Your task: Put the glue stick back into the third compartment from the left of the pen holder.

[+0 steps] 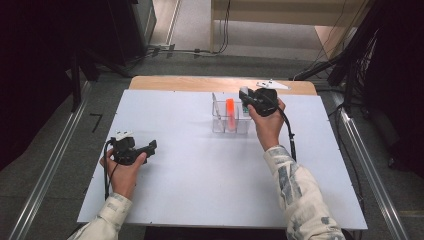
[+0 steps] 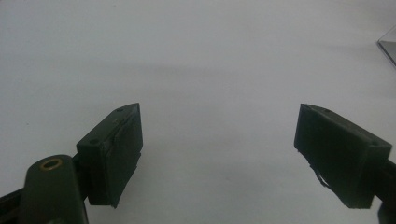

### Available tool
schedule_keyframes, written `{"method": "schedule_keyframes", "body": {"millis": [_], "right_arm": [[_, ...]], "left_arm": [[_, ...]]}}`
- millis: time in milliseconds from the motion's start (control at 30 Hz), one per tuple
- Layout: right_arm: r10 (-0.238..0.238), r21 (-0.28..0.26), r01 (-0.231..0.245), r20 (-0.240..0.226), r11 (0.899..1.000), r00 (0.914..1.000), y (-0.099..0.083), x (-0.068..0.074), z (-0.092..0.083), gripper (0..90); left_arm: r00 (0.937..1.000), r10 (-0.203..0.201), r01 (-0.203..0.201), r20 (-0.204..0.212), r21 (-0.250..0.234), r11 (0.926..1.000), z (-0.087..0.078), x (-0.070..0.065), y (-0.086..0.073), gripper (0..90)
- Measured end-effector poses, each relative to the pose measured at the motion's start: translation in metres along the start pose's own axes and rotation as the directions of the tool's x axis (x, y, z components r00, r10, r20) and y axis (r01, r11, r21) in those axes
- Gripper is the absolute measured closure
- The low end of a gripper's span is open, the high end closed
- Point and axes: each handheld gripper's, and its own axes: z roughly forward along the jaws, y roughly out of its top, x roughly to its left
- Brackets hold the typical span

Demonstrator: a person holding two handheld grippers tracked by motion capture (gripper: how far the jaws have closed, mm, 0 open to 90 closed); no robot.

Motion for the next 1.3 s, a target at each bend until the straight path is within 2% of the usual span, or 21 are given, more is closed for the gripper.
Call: {"method": "schedule_keyframes", "body": {"millis": [367, 733, 1133, 1300], "right_arm": [[-0.002, -0.002, 0.002, -0.003, 1.0, 1.0, 0.001, -0.001, -0.003, 56.4], [-0.002, 0.028, 0.002, -0.004, 1.0, 1.0, -0.003, -0.004, -0.007, 50.3], [0.006, 0.052, -0.005, -0.02, 0.999, 0.9998, -0.019, -0.008, -0.032, 33.9], [-0.019, 0.065, 0.02, -0.013, 0.998, 0.9997, -0.032, -0.009, -0.046, 28.9]], "left_arm": [[1.0, -0.001, 0.001, -0.001, 0.0, 1.0, 0.0, 0.0, 0.0, 16.6], [1.0, 0.002, -0.002, -0.002, 0.0, 1.0, 0.0, 0.0, 0.0, 16.7], [1.0, -0.001, 0.001, -0.003, -0.002, 1.0, 0.0, -0.001, 0.0, 16.6], [1.0, 0.0, 0.0, -0.002, 0.003, 1.0, 0.0, -0.002, -0.001, 16.6]]}}
